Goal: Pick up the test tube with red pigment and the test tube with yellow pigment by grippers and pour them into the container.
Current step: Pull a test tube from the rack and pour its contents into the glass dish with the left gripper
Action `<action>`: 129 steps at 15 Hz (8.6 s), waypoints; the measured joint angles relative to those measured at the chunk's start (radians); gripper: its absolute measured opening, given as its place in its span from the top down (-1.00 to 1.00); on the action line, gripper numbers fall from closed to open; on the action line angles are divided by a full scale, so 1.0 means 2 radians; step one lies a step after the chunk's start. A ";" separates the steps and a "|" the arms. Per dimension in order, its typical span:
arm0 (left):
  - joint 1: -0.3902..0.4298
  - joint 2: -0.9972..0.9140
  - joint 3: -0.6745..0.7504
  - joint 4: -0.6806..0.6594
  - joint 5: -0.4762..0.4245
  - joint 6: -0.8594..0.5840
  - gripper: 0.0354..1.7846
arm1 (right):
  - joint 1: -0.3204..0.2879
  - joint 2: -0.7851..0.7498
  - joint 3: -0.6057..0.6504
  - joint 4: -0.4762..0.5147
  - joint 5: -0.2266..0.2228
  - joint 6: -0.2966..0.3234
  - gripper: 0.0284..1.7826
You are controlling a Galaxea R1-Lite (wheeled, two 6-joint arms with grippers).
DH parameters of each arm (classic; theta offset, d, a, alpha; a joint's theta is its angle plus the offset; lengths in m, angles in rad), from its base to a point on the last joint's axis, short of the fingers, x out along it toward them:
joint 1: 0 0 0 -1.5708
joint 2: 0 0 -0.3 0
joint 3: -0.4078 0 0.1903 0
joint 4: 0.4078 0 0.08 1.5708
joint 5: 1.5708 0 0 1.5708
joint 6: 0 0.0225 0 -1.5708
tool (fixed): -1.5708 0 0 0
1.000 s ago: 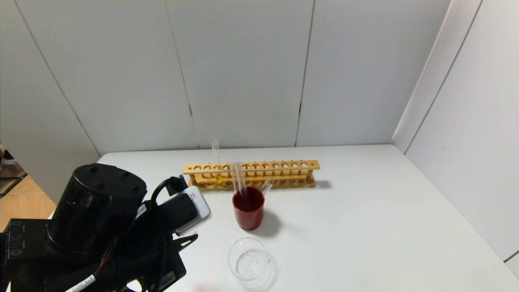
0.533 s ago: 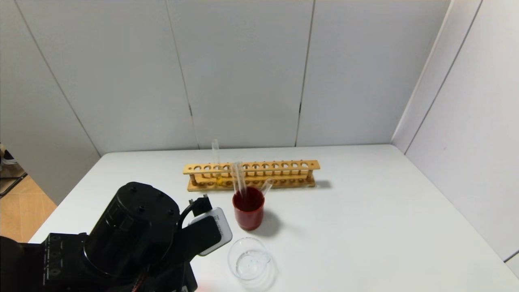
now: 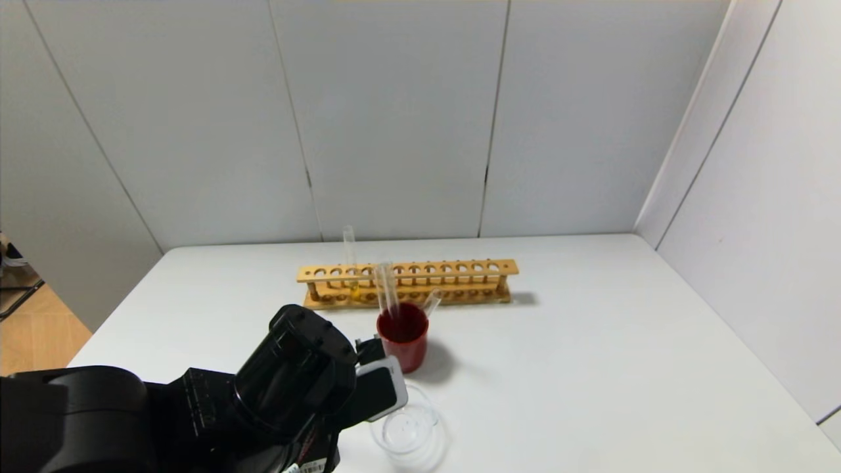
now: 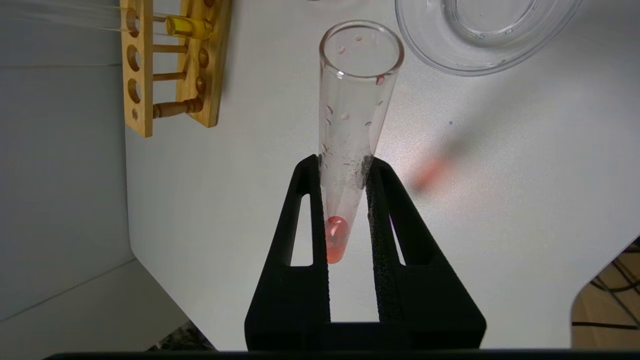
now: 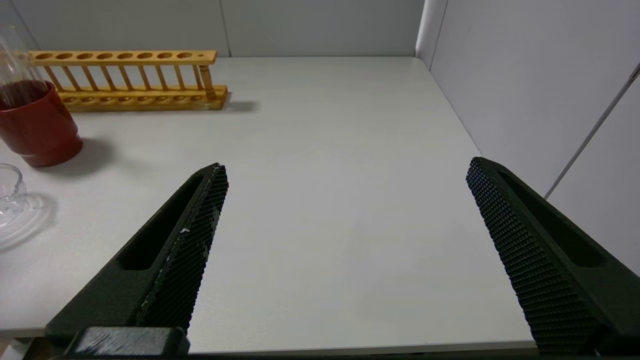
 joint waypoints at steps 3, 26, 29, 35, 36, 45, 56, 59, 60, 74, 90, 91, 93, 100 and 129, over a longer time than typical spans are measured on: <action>0.003 0.018 -0.012 0.000 0.008 0.014 0.70 | 0.000 0.000 0.000 0.000 0.000 0.000 -0.95; -0.025 0.074 -0.059 0.041 0.105 0.125 0.70 | 0.000 0.000 0.000 0.000 0.000 0.000 -0.95; -0.036 0.070 -0.058 0.057 0.106 0.127 0.70 | 0.000 0.000 0.000 0.000 0.000 0.000 -0.95; -0.042 0.084 -0.075 0.061 0.106 0.146 0.70 | 0.000 0.000 0.000 0.000 0.000 0.000 -0.95; -0.042 0.089 -0.081 0.060 0.106 0.154 0.70 | 0.000 0.000 0.000 0.000 0.000 0.000 -0.95; -0.041 0.113 -0.092 0.060 0.109 0.202 0.70 | 0.000 0.000 0.000 0.000 0.000 0.000 -0.95; -0.040 0.131 -0.092 0.077 0.127 0.207 0.70 | 0.000 0.000 0.000 0.000 0.000 0.000 -0.95; -0.039 0.132 -0.098 0.088 0.127 0.219 0.70 | 0.000 0.000 0.000 0.000 0.000 0.000 -0.95; -0.039 0.133 -0.102 0.089 0.127 0.224 0.70 | 0.000 0.000 0.000 0.000 0.000 0.000 -0.95; -0.022 0.159 -0.126 0.089 0.127 0.244 0.70 | 0.000 0.000 0.000 0.000 0.000 0.000 -0.95; -0.022 0.165 -0.156 0.121 0.140 0.280 0.70 | 0.000 0.000 0.000 0.000 0.000 0.000 -0.95; -0.021 0.165 -0.157 0.121 0.140 0.281 0.70 | 0.000 0.000 0.000 0.000 0.000 0.000 -0.95; -0.021 0.168 -0.160 0.121 0.141 0.281 0.70 | 0.000 0.000 0.000 0.000 0.000 0.000 -0.95; -0.023 0.175 -0.178 0.145 0.157 0.284 0.70 | 0.000 0.000 0.000 0.000 0.000 0.000 -0.95; -0.051 0.211 -0.258 0.286 0.197 0.278 0.70 | 0.000 0.000 0.000 0.000 0.000 0.000 -0.95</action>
